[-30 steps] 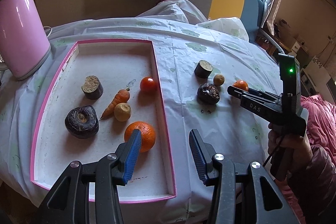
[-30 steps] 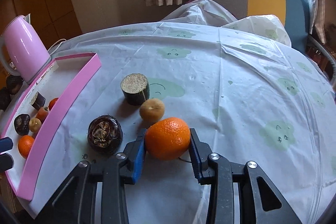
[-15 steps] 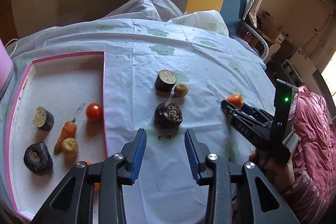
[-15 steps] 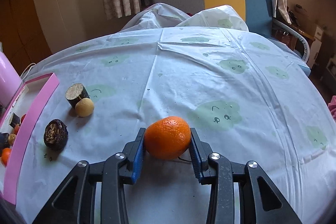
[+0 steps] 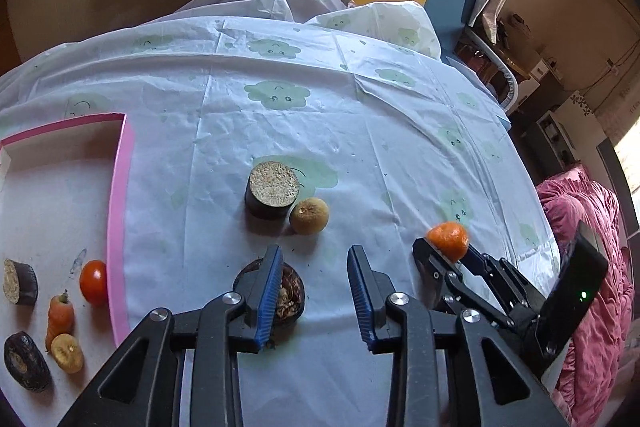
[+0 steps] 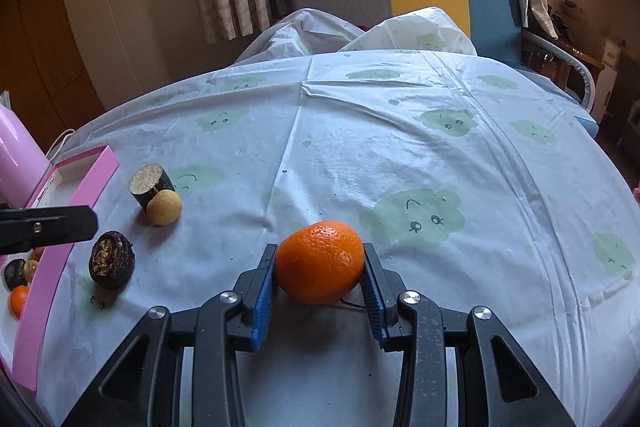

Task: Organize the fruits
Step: 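Grasp the small brown potato with the left tool while the right tool holds the mandarin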

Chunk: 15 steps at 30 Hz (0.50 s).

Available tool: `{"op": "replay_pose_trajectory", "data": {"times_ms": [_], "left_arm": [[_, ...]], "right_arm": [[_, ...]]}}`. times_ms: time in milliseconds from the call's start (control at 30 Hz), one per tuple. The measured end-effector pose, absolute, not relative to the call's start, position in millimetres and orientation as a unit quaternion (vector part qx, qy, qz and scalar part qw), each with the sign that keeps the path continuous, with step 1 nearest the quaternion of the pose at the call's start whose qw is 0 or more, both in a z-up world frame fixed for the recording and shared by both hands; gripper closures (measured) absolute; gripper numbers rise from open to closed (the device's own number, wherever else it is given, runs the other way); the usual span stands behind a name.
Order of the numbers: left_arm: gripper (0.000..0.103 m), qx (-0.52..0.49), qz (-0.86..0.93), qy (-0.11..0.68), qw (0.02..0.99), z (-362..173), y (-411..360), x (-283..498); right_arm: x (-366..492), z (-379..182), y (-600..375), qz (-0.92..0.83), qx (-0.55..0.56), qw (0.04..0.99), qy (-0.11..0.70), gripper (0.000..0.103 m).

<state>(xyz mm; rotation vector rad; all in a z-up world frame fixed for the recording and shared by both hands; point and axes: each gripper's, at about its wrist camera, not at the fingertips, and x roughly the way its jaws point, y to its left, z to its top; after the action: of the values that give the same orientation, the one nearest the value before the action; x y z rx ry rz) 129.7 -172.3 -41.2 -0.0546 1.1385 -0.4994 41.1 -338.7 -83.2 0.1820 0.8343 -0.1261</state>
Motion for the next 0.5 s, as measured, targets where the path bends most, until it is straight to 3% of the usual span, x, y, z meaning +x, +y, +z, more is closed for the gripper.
{"op": "replay_pose_trajectory", "data": {"times_ms": [500], "left_arm": [[0.069,-0.021,-0.179,0.569,0.803,-76.7,-208.0,167.4]], "right_arm": [[36.9,-85.6,-350.2,-0.039,0.131,0.911,0.389,0.062]]}}
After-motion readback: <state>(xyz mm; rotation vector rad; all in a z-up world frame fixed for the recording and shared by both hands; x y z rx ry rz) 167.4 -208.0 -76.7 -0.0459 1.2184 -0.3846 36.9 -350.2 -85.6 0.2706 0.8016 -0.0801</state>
